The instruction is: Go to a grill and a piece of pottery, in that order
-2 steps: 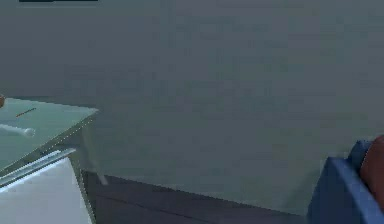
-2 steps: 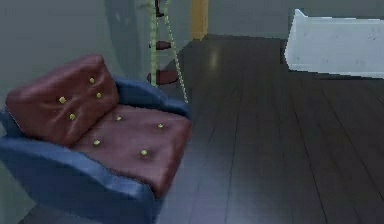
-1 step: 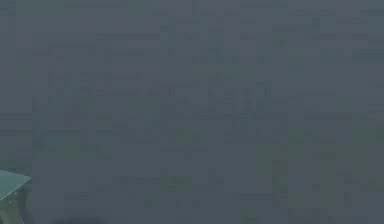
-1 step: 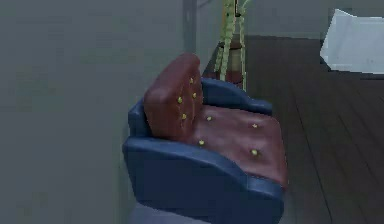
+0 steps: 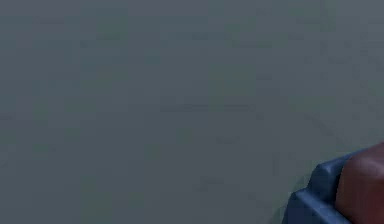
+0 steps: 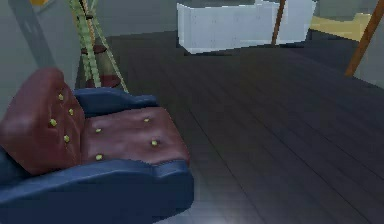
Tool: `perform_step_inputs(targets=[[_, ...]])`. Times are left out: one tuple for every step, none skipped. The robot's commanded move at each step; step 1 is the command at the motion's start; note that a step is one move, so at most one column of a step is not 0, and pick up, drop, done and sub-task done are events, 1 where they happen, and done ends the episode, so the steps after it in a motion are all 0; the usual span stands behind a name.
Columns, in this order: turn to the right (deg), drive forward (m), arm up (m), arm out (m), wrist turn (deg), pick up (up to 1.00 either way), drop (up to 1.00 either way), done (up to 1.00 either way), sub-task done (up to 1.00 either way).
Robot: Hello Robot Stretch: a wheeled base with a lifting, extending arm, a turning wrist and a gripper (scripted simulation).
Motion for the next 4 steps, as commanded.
perform_step_inputs(targets=[[0.0, 0.05, 0.00, 0.00, 0.0, 0.00, 0.00, 0.00, 0.00], [-45.0, 0.00, 0.00, 0.00, 0.0, 0.00, 0.00, 0.00, 0.00], [-45.0, 0.00, 0.00, 0.00, 0.0, 0.00, 0.00, 0.00, 0.00], [-15.0, 0.00, 0.00, 0.00, 0.0, 0.00, 0.00, 0.00, 0.00]])
